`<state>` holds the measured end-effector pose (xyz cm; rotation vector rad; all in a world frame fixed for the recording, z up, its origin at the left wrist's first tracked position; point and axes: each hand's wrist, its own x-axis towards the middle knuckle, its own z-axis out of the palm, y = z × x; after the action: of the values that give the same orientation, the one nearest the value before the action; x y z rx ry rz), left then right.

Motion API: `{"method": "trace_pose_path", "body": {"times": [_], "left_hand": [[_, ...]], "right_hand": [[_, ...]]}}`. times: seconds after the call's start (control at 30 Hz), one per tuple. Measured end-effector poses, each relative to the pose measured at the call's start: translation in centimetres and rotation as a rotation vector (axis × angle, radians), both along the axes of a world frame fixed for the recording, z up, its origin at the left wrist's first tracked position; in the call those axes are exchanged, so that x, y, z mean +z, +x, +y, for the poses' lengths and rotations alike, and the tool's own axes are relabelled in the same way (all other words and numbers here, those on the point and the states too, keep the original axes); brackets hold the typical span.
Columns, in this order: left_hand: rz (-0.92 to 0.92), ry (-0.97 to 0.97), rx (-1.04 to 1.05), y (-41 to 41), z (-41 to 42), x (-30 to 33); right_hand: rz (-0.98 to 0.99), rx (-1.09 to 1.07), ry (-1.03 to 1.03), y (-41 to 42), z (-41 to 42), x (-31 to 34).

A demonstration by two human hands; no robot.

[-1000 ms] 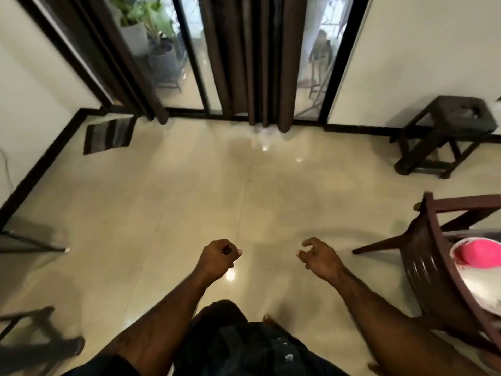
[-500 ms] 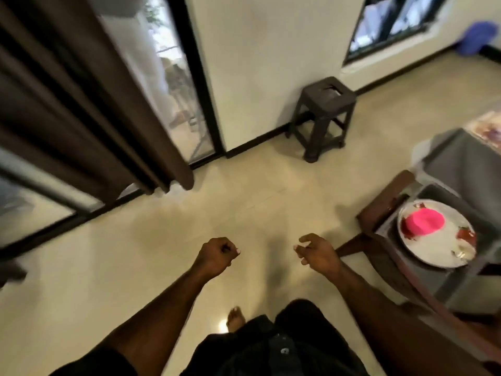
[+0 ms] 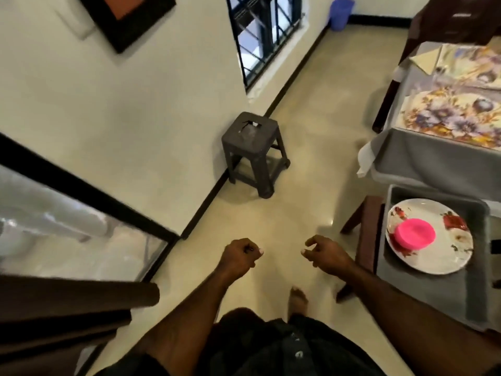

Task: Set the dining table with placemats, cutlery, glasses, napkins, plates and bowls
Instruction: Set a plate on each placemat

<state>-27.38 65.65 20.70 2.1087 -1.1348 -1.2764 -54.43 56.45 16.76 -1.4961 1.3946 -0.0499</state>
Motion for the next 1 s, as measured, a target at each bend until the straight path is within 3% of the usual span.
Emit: {"method": "trace_pose_path", "body": {"times": [0.2, 0.4, 0.5, 0.67, 0.87, 1.0], "left_hand": [[-0.007, 0.01, -0.208, 2.8, -14.6, 0.4], [-0.053, 0.038, -0.502, 1.4, -31.7, -1.8], [-0.047, 0.032, -0.668, -3.4, -37.5, -1.0], [-0.065, 0.06, -1.044, -14.5, -42.9, -0.2], [-0.147, 0.035, -1.361, -29.2, -44.6, -3.2], [-0.225, 0.081, -1.451, -37.0, -45.2, -8.1]], "right_hand": [[0.01, -0.232, -0.066, -0.4, -10.7, 2.0], [-0.014, -0.795, -0.082, -5.5, -13.1, -1.8], [-0.059, -1.132, -0.055, -6.9, -11.8, 0.1], [-0.139, -1.518, 0.016, -10.6, -8.1, -0.7], [-0.195, -1.723, 0.134, -17.9, -7.5, -7.2], [-0.233, -1.833, 0.175, -21.3, -9.6, -11.0]]}}
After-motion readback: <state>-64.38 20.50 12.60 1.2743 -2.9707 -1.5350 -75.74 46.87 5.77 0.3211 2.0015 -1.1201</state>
